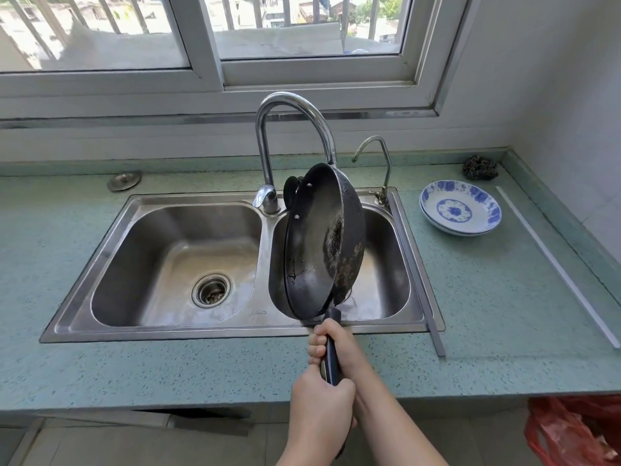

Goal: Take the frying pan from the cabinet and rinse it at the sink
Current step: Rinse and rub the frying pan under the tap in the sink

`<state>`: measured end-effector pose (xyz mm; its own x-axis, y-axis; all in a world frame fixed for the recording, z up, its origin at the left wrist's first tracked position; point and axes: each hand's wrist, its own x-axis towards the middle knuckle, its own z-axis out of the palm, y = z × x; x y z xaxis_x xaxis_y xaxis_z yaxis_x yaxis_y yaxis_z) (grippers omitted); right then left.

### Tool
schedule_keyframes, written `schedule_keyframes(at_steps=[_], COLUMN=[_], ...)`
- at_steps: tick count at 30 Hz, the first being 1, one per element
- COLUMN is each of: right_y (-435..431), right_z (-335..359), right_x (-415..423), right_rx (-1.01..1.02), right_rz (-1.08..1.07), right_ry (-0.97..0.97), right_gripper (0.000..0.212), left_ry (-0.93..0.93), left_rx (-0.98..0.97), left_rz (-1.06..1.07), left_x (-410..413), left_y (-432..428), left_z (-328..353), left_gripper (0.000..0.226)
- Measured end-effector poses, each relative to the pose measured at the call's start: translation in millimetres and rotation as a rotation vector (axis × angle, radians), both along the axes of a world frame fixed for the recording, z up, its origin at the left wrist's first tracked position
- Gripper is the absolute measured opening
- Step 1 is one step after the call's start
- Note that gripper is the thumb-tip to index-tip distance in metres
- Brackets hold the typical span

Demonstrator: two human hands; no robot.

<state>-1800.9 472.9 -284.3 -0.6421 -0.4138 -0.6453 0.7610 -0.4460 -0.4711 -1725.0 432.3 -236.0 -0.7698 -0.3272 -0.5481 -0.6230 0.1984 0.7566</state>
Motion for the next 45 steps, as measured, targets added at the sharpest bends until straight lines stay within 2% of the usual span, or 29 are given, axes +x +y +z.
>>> schedule_keyframes(at_steps=[6,13,18,25,29,31,33,36,40,42,45], right_y=[-5.3,3.2,5.8,16.4,27.7,32.9,36.0,41.0,49.4,52.1,51.6], right_z=[-2.0,-4.3,-8.7,-19.5,-32.9,-39.0,-37.2,-35.4,-35.0,-34.5,-35.7], right_x=[-6.1,-10.0,-10.8,-23.3,-25.7,-27.3,-28.0,-29.6,-28.0,-24.3,-19.2], right_rx=[-0.058,-0.127,-0.198,-0.226,-0.396,-0.413,-0.339,-0.037,0.318,0.390,0.367], right_rz=[0.033,0.040,0.002,0.009,0.014,0.030,0.062,0.136,0.185,0.206,0.164], right_ry=[-0.044,-0.061,-0.057,-0.047,-0.040,-0.045,-0.082,-0.117,-0.007,0.029,0.056], right_gripper=[0.035,0.034,0.020,0.022,0.045,0.049,0.046,0.024,0.030,0.030,0.033], left_ry=[0.016,-0.002,-0.020,0.039,0.016,0.006,0.005,-0.006,-0.033,-0.047,-0.057], left_rx=[0.021,-0.015,-0.021,-0.081,-0.063,-0.054,-0.054,-0.054,-0.047,-0.013,0.084], left_rz=[0.079,0.043,0.052,0.036,0.033,0.041,0.043,0.046,0.037,0.054,0.109], left_x=[-4.8,-8.6,-10.7,-20.9,-22.1,-21.4,-20.6,-19.0,-16.2,-14.5,-12.7], left_y=[-0.8,8.0,13.8,25.1,35.0,38.8,41.8,45.7,51.2,52.7,52.7], left_z=[0.7,-7.4,-10.6,-15.9,-28.4,-35.3,-41.0,-46.7,-55.8,-59.0,-59.8], left_gripper=[0.011,0.007,0.005,0.010,0.017,0.022,0.025,0.031,0.036,0.031,0.026])
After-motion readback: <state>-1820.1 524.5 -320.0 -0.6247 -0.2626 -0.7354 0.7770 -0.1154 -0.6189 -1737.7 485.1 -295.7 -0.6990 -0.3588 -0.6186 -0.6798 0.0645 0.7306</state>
